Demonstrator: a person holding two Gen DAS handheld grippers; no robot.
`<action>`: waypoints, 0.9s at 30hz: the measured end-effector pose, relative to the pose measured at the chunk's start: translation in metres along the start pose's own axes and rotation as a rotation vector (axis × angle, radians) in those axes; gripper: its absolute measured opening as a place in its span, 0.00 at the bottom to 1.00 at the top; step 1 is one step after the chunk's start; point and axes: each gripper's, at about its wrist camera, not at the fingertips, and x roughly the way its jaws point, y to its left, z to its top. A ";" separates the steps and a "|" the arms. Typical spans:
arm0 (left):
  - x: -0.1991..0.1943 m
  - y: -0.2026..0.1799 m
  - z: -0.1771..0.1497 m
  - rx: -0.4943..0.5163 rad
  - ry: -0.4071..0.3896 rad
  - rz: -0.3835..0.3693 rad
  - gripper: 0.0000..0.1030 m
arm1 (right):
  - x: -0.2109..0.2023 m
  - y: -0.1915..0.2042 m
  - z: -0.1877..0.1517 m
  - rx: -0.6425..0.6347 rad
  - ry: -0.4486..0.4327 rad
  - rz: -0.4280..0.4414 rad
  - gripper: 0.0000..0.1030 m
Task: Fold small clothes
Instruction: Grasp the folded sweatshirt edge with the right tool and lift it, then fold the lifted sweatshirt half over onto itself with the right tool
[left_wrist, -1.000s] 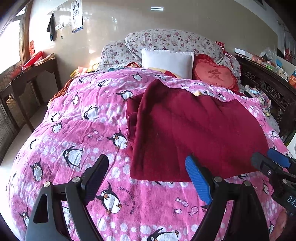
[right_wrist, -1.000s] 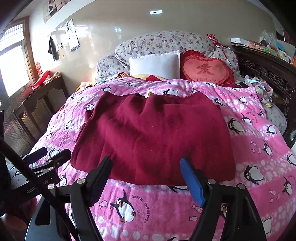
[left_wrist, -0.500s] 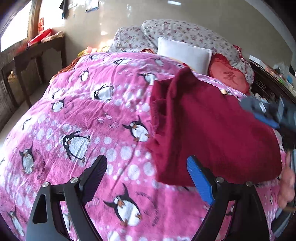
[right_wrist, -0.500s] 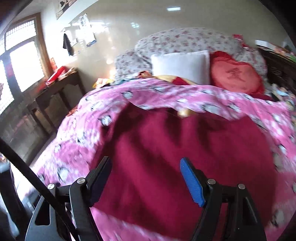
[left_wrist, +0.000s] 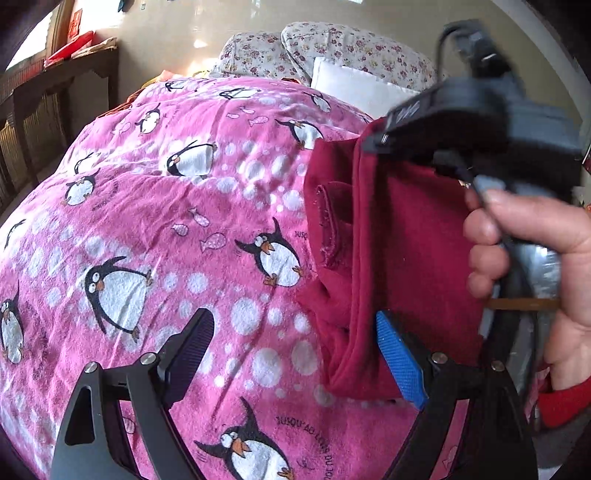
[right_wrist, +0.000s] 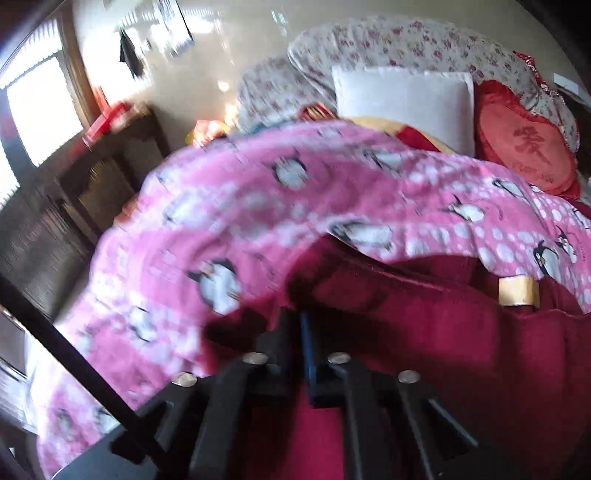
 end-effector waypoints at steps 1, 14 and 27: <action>-0.001 0.001 0.000 -0.009 0.001 -0.011 0.85 | -0.008 0.007 0.002 -0.018 -0.026 0.011 0.04; -0.004 0.008 -0.003 -0.044 0.000 -0.065 0.85 | -0.004 0.006 -0.003 0.004 0.004 0.135 0.32; 0.008 0.010 -0.012 -0.091 0.038 -0.140 0.87 | -0.009 0.044 -0.006 -0.209 0.105 -0.019 0.78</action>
